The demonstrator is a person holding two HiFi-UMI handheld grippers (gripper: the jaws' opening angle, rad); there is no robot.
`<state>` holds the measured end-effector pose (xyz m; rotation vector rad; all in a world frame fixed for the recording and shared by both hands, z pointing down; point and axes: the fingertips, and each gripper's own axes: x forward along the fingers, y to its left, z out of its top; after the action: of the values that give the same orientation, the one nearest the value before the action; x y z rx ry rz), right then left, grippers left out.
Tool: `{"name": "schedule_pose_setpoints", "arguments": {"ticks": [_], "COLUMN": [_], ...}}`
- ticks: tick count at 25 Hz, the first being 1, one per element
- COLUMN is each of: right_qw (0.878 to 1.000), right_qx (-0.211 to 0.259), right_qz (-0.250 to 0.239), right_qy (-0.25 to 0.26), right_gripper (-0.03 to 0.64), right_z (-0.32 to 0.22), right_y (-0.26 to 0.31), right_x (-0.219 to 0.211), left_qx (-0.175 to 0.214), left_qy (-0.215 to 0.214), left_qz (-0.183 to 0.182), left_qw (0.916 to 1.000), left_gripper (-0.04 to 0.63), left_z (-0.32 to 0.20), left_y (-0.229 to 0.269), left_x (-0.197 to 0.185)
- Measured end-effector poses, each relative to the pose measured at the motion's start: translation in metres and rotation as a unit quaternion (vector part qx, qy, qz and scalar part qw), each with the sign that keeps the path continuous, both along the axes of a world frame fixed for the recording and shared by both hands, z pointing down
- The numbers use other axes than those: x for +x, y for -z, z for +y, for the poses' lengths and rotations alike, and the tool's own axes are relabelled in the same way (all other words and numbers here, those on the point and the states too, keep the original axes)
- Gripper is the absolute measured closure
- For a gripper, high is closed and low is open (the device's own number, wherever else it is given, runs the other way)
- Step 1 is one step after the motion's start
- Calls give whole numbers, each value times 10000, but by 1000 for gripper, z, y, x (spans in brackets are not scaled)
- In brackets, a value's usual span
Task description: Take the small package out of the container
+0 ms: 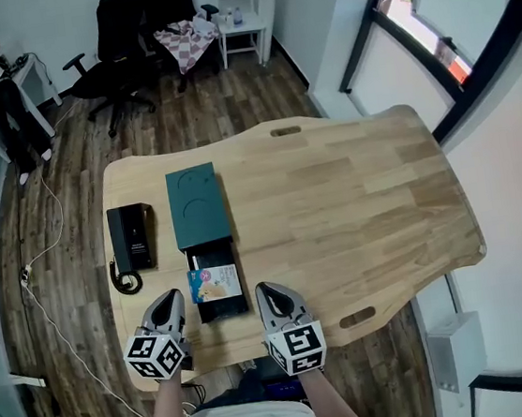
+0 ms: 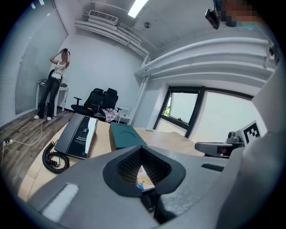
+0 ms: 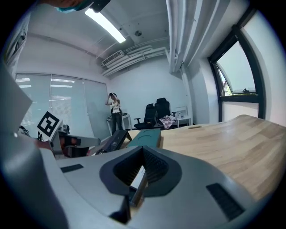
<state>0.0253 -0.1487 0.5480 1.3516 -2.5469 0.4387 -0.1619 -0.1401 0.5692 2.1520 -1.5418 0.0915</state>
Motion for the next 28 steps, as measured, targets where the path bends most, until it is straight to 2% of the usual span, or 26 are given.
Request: {"name": "schedule_pose_setpoints", "arguments": {"ticks": [5,10,13,17,21,28], "right_qw": [9998,9987,9978,9959,9943,9921], "right_qx": [-189,-346,-473,-659,-819,-896], "right_qz": [45,264,305,342,360,442], "right_qy": [46,277,336,517,587,765], "right_gripper": [611,611,611,611,611,611], "right_z": [-5,-14,-22,-25,-30,-41], "right_y": [-17,-38,-48,-61,-74,-83], "right_x": [-1,-7,-8,-11,-8,-8], "left_qx": [-292,-636,-880,-1170,-1379,-1617], "left_qy": [2,31,56,130,179,177], "left_qz": [264,244,263,366,377,623], "left_qw": [9992,9977,9958,9924,9896,9847], "left_gripper": [592,589,553,454,430,425], "left_z": [-4,-10,-12,-17,-25,-29], "left_y": [-22,-46,-62,-80,-94,-108], "left_x": [5,7,6,7,9,14]}}
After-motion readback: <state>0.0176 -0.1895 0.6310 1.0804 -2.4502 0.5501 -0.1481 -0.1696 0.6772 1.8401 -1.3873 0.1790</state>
